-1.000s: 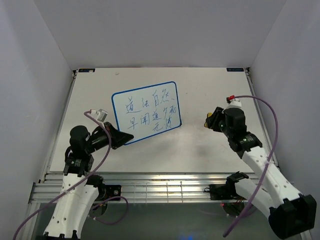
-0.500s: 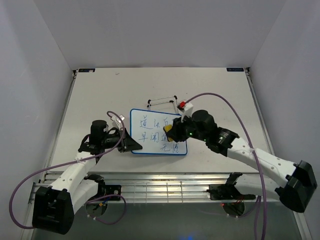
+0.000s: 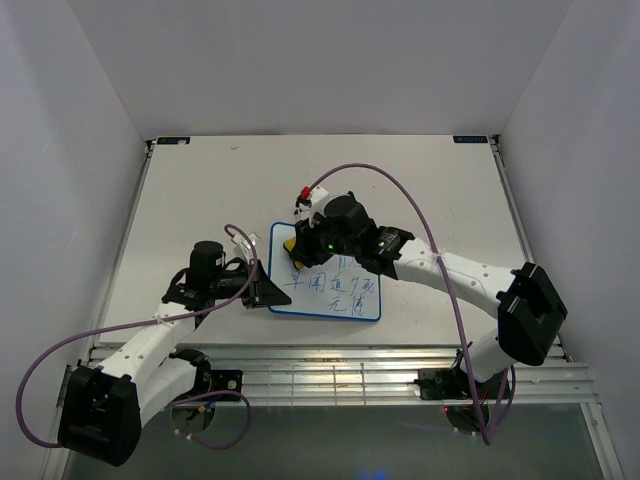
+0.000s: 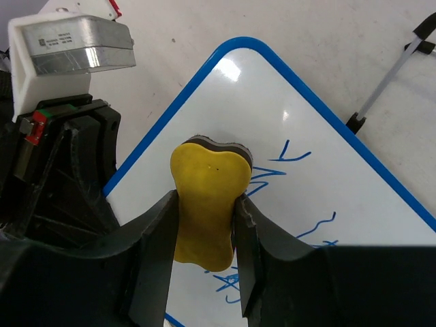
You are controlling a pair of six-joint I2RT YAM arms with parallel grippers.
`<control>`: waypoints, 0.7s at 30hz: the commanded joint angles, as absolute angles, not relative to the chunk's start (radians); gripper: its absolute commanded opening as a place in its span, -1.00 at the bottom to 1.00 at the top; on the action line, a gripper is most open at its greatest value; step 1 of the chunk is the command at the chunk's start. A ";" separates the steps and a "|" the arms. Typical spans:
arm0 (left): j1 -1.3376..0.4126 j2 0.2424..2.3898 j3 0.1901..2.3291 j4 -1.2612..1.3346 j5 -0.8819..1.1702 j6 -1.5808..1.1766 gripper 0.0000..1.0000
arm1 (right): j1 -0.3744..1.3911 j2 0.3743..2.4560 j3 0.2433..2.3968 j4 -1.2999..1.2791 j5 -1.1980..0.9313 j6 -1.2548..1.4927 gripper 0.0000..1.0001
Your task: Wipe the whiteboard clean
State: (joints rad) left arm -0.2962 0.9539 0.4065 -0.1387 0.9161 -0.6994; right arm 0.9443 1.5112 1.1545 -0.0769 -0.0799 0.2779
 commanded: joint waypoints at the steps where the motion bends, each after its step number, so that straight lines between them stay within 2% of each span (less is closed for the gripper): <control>1: -0.301 0.907 0.433 -0.066 0.962 -0.693 -1.00 | 0.959 1.537 1.198 -0.031 -0.092 0.262 -0.28; 13: -0.302 0.885 0.408 -0.009 0.999 -0.724 -1.00 | 0.979 1.525 1.059 0.093 0.031 0.270 -0.21; 16: -0.302 0.879 0.393 0.037 1.014 -0.747 -1.00 | 0.979 1.525 1.048 0.115 0.037 0.270 -0.12; 18: -0.302 0.877 0.391 0.040 1.017 -0.749 -1.00 | 0.979 1.531 1.052 0.107 0.035 0.268 0.03; 21: -0.302 0.874 0.391 0.028 0.996 -0.747 -1.00 | 0.979 1.537 1.060 0.095 0.043 0.268 0.07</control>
State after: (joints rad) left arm -0.2966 0.9192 0.3782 -0.0891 0.9215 -0.7532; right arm 0.9775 1.5455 1.0615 0.0620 0.0040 0.2798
